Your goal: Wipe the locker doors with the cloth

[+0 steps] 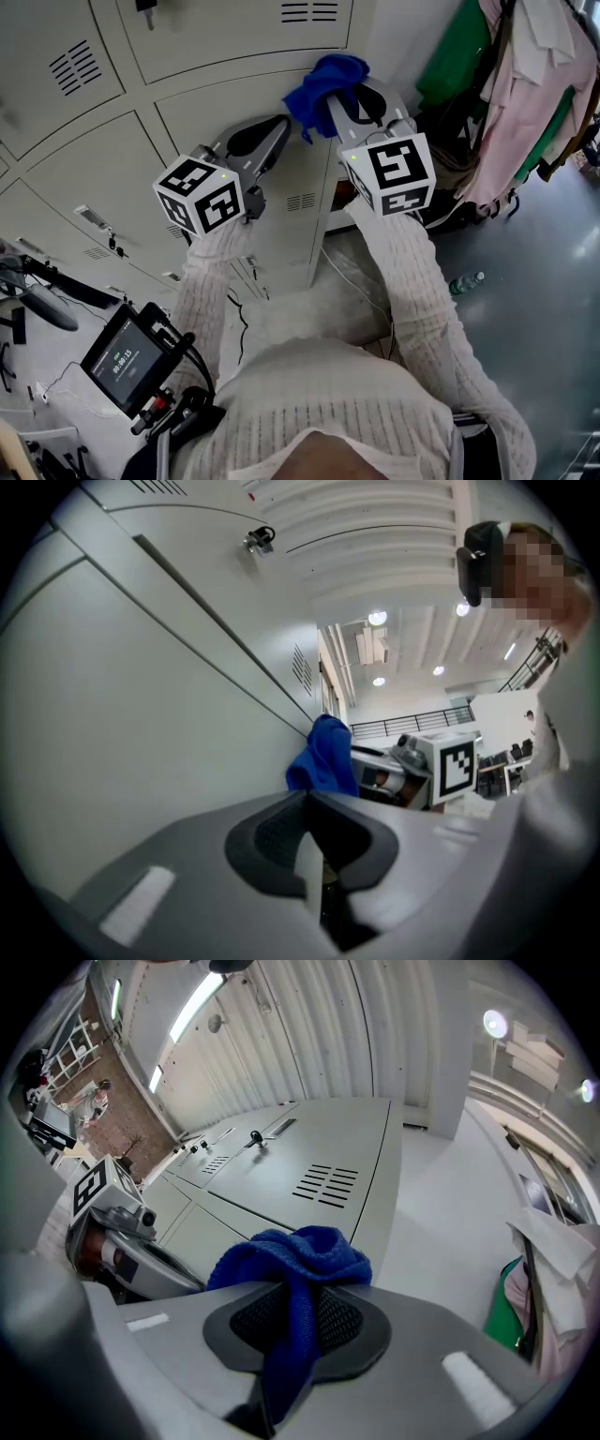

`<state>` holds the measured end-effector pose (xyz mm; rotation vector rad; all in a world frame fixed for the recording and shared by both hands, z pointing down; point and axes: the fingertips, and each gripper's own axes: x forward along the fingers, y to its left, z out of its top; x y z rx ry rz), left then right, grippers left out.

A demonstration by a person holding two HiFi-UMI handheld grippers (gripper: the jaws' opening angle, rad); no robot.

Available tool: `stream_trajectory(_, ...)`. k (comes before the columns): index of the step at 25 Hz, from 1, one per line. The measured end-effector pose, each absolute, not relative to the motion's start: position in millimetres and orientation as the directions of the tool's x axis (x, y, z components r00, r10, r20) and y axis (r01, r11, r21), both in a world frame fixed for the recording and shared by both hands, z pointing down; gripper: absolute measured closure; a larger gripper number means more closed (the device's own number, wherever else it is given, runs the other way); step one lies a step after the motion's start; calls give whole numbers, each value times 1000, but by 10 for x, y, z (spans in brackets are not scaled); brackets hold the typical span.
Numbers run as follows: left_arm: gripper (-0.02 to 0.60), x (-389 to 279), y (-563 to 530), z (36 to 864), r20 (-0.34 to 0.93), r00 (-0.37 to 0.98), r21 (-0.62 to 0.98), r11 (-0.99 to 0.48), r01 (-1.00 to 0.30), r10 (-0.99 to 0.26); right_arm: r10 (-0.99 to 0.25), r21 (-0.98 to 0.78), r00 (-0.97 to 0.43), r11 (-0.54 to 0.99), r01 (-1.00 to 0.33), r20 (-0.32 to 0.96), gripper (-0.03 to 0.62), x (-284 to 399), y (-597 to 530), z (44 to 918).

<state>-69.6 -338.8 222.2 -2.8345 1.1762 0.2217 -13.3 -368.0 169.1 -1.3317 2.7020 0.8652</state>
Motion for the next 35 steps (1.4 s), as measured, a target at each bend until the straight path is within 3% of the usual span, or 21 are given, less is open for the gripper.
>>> stream_trajectory(13, 575, -762, -3409, 2624, -97, 676, 64, -682, -728, -731, -761, 405, -622, 518, -753, -183, 540, -98, -3748, 2208)
stream_trajectory(35, 575, -794, -3411, 3755, 88, 683, 270, -643, -717, -725, -754, 323, -648, 643, -695, 105, 540, -186, -3786, 3593)
